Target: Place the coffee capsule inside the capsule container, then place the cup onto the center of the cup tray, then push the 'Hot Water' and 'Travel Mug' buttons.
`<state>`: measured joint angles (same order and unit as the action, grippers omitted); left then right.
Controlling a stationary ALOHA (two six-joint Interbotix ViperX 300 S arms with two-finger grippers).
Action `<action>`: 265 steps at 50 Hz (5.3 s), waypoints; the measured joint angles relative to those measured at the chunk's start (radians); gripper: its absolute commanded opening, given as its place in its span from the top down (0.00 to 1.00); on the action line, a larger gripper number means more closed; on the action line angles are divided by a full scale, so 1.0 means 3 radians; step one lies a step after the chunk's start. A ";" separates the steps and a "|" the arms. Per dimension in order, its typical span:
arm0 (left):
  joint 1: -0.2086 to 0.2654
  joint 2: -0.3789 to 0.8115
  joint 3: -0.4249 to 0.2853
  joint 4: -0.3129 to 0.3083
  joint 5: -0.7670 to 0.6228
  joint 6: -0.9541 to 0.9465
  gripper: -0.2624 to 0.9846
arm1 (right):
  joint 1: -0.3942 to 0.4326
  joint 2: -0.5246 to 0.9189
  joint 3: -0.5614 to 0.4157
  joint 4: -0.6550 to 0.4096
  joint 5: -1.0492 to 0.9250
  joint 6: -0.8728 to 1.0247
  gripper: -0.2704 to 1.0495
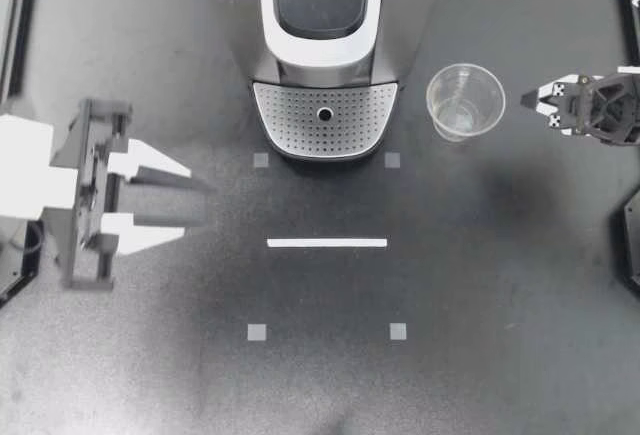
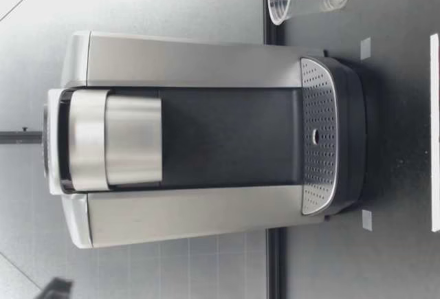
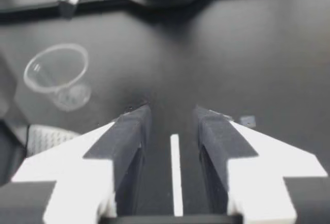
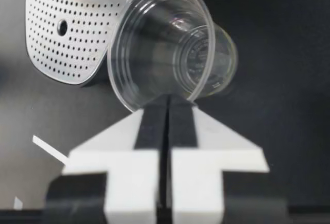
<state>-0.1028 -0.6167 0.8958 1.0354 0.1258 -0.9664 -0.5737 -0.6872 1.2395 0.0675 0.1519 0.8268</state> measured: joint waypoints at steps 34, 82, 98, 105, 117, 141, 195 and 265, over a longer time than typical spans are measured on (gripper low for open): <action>0.0225 0.0000 0.0133 -0.0010 -0.0092 -0.0164 0.52 | -0.0087 0.0394 0.0010 0.0000 -0.0281 0.0097 0.39; 0.0230 -0.0036 0.0179 -0.0010 -0.0097 -0.0164 0.52 | -0.0087 0.1094 -0.0286 0.0000 -0.0245 0.0097 0.71; 0.0225 -0.0046 0.0179 -0.0020 -0.0092 -0.0164 0.52 | 0.0159 0.0966 -0.0373 0.0143 -0.0215 0.0266 0.78; 0.0230 -0.0051 0.0189 -0.0010 -0.0092 -0.0164 0.52 | 0.0419 0.0956 -0.0522 0.0174 -0.0245 0.0455 0.78; 0.0230 -0.0066 0.0220 -0.0020 -0.0092 -0.0169 0.52 | 0.0644 0.1263 -0.0818 0.0179 -0.0506 0.0685 0.78; 0.0230 -0.0276 0.0332 -0.0056 -0.0128 -0.0174 0.52 | 0.0649 0.1948 -0.1365 0.0184 -0.0608 0.0695 0.78; 0.0230 -0.0297 0.0353 -0.0056 -0.0169 -0.0174 0.52 | 0.0629 0.2250 -0.1590 0.0184 -0.0798 0.0685 0.55; 0.0276 -0.0087 0.0353 -0.0445 -0.0322 -0.0164 0.52 | 0.1401 0.1207 -0.0931 -0.2020 -0.1759 -0.0573 0.40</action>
<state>-0.0199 -0.6427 1.0017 0.9020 0.0291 -1.0155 -0.1534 -0.3252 0.9603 -0.5384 -0.3758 0.6550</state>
